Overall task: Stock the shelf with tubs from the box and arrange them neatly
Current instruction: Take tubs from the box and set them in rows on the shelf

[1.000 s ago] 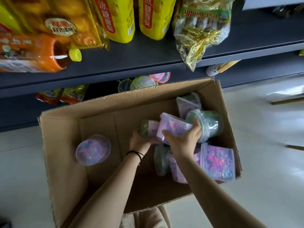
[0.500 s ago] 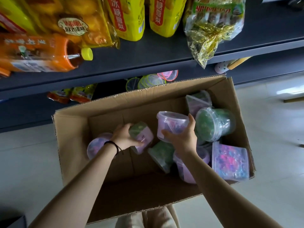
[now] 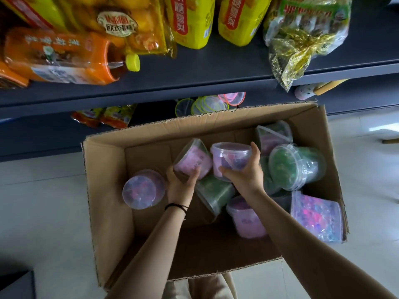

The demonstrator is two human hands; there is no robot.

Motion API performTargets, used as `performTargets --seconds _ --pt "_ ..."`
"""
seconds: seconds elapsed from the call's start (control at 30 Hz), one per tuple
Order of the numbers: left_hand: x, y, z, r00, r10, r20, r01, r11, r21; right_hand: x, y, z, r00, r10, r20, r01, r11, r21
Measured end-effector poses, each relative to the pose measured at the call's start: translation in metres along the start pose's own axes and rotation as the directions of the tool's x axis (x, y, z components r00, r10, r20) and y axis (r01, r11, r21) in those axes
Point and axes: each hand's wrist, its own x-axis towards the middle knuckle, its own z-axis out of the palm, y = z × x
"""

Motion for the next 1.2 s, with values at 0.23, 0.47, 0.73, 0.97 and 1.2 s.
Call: performTargets --seconds 0.23,0.47,0.73,0.97,1.2 --pt "0.032 0.024 0.027 0.952 -0.250 -0.176 0.174 0.917 -0.360 0.010 -0.004 0.002 0.997 -0.066 0.032 0.068 0.997 -0.038" --pt "0.017 0.031 -0.003 0.997 -0.012 -0.077 -0.013 0.949 -0.316 -0.008 -0.016 -0.007 0.999 -0.046 0.015 0.044 0.995 0.093" --pt "-0.102 0.098 -0.115 0.913 0.401 -0.070 -0.399 0.849 -0.347 -0.100 -0.095 -0.083 0.945 -0.325 -0.017 0.317 0.908 0.273" --pt "-0.225 0.186 -0.221 0.756 0.620 -0.212 -0.644 0.645 -0.412 -0.213 -0.202 -0.176 0.781 -0.618 -0.091 0.609 0.723 0.327" --pt "-0.322 0.252 -0.294 0.538 0.766 -0.353 -0.829 0.402 -0.389 -0.295 -0.293 -0.225 0.588 -0.801 -0.117 0.783 0.526 0.331"
